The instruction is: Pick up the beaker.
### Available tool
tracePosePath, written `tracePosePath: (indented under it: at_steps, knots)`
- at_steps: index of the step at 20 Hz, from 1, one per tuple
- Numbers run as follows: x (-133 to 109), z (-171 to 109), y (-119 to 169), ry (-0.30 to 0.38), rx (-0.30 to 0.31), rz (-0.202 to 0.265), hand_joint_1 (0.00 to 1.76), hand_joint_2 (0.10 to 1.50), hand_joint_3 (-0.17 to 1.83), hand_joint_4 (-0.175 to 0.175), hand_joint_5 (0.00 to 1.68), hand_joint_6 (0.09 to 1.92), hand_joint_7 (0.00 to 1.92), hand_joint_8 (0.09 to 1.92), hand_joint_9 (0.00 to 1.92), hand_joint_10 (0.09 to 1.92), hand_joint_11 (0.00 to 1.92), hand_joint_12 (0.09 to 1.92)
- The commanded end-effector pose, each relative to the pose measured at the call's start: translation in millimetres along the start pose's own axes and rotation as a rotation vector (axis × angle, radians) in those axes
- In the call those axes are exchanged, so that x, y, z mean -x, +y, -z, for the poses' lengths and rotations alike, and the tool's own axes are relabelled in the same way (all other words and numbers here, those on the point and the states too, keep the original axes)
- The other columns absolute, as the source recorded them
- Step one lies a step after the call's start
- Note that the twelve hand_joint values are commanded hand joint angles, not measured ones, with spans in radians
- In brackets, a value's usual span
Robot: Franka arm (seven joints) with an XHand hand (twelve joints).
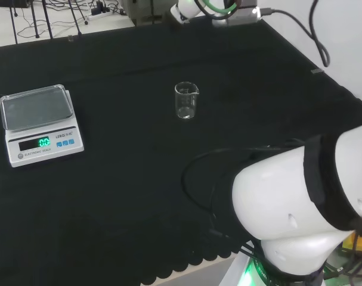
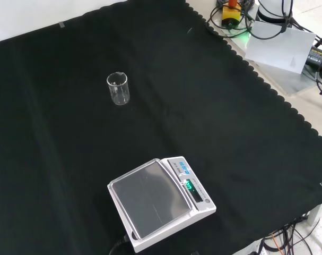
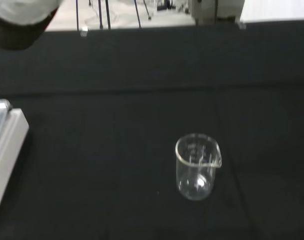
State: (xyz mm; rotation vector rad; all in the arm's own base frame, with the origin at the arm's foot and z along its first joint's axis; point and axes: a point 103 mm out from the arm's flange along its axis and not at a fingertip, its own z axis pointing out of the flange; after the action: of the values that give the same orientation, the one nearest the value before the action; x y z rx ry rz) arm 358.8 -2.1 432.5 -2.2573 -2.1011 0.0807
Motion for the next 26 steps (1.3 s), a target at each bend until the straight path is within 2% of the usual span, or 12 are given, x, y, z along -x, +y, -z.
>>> tracePosePath:
  at_steps: [1,6,12,20,26]
  knots:
    - [5,-75,75,0.008,-0.089,0.016,0.69,0.68,0.35,0.001,0.07,0.09,0.02,0.71,0.08,0.88,0.00,1.15]
    - [4,-105,106,0.001,-0.085,0.038,0.69,0.69,0.34,0.002,0.06,0.09,0.00,0.69,0.06,0.88,0.00,1.13]
    - [12,-151,142,0.013,-0.076,0.045,0.69,0.70,0.31,0.009,0.04,0.09,0.00,0.52,0.01,0.87,0.00,0.99]
    - [22,-225,185,0.030,-0.179,0.045,0.69,0.71,0.30,0.012,0.03,0.09,0.00,0.48,0.00,0.87,0.00,0.96]
    - [30,-259,198,0.045,-0.228,0.039,0.69,0.71,0.29,0.014,0.02,0.09,0.00,0.47,0.00,0.86,0.00,0.93]
